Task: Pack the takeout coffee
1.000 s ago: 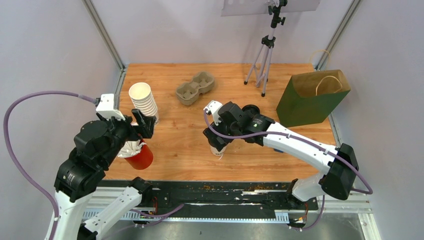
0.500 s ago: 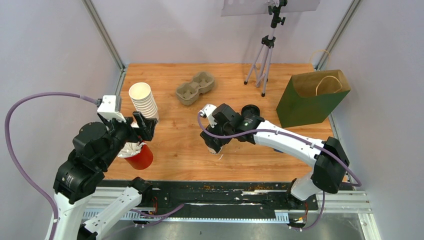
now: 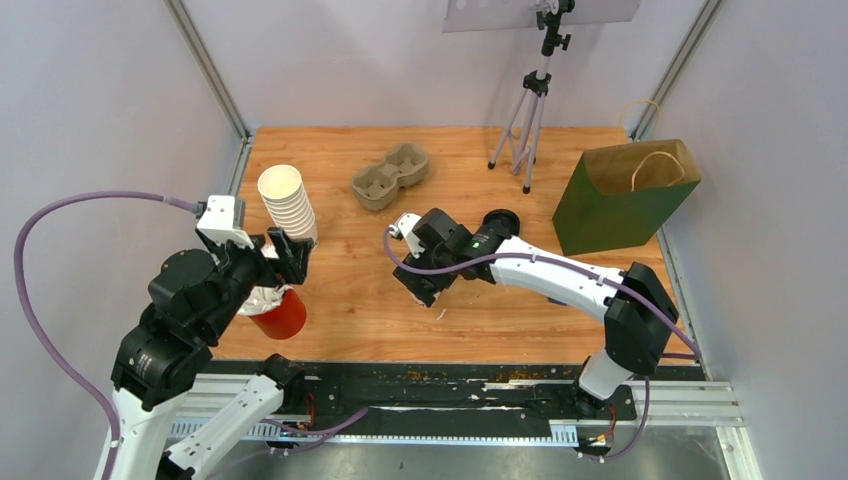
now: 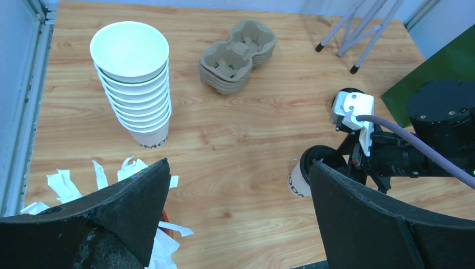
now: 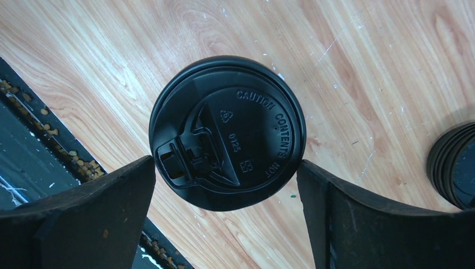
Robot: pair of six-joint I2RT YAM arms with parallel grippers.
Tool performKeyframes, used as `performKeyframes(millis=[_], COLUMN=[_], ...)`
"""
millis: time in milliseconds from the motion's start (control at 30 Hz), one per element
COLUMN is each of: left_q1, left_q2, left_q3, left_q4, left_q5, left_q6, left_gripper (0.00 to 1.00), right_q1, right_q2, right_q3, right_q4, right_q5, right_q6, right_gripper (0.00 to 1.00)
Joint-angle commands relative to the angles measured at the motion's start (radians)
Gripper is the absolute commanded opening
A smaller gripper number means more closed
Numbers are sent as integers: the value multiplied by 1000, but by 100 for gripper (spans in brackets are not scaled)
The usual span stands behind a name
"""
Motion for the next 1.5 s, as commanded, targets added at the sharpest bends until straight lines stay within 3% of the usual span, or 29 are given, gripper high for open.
performKeyframes(millis=[0,233,533,867,1200,1467], left_q1=[-1,-1,-1,-1,-1,-1], left_q2=[22,25,27,7,18,217], left_q3=[-4,-2,-7,-29,-31,161], left_q4=[53,56,44,23,17,-93], left_q5=[-7,-19,-35,-38,-64,-334], left_q6=[36,47,51,43,49,54], left_gripper=[100,100,100,100,100,100], right_q1=[6,6,-18,-151,-193,-252], right_q2=[-4,36,88,297,239,116], right_q3=[53,84,193,479,506,451], right_q4=[32,43,45,1,-16,-84], right_q5=[0,32,129,126,92,30], right_q6=[-18,-21,-18,-34,-23,41], right_gripper=[97,94,78,78,78,74])
